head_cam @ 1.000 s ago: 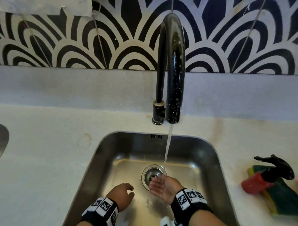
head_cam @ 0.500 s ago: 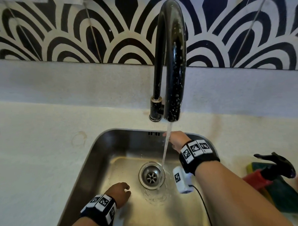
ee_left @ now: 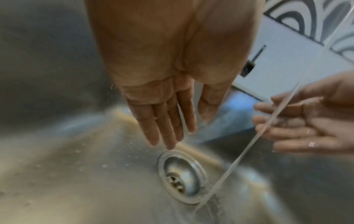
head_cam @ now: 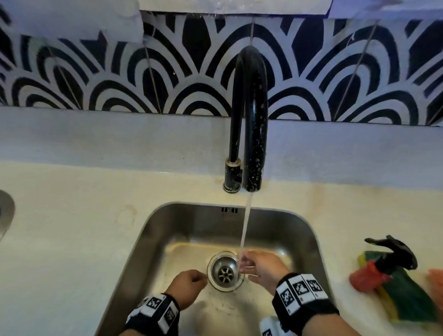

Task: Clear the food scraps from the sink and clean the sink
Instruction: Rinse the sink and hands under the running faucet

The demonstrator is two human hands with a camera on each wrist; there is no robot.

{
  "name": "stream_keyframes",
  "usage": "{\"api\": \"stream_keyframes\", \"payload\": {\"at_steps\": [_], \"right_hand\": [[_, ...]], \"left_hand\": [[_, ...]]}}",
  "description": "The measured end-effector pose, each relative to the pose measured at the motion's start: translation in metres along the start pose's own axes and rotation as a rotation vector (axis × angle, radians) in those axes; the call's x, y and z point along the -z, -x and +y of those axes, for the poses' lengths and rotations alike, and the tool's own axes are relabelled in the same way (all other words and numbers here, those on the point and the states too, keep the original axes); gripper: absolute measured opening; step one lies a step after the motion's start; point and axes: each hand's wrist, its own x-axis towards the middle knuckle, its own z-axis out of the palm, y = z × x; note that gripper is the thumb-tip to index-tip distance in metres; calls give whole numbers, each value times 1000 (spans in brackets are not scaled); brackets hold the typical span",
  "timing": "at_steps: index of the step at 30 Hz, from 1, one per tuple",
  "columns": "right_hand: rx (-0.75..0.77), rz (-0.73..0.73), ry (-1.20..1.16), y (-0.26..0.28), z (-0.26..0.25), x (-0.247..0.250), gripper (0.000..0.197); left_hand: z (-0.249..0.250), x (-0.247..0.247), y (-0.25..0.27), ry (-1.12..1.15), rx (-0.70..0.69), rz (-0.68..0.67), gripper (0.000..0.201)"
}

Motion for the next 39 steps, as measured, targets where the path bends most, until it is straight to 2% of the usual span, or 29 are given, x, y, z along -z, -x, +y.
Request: {"api": "stream_keyframes", "payload": {"at_steps": [2,4,6,8,13,19,27,31,34,39], "right_hand": [[-22,-11,-124,9,0,-5,25],[-48,-25,-236,17,-5,-9,30],[-74,-42,-279,20,-8,-13,36],[-92,-51,-277,19,-9,-16,41],[-124,-55,-234,17,-7,-17,45],[-160,-71,-281,13,-1,-12,59],[-193,-151,-322,25,-7,-12,44],[-156,-215,-256,52,-29,-1,49],[-143,-221,-242,77,-55,9,44],[5,-203,-244,122,-113,23,45]], "left_hand": [[19,-1,9,379,71,-52,15],[39,-2,18,765,145,-80,22],[56,-4,24,979,160,-106,33],[67,-7,26,1063,145,-171,36],[78,-20,30,1053,151,-275,28],[66,-31,24,1022,201,-247,36],[50,-31,23,960,211,-206,34],[61,-29,29,808,194,-197,38],[77,-26,36,754,149,-225,41],[113,-14,53,697,46,-236,43]]}}
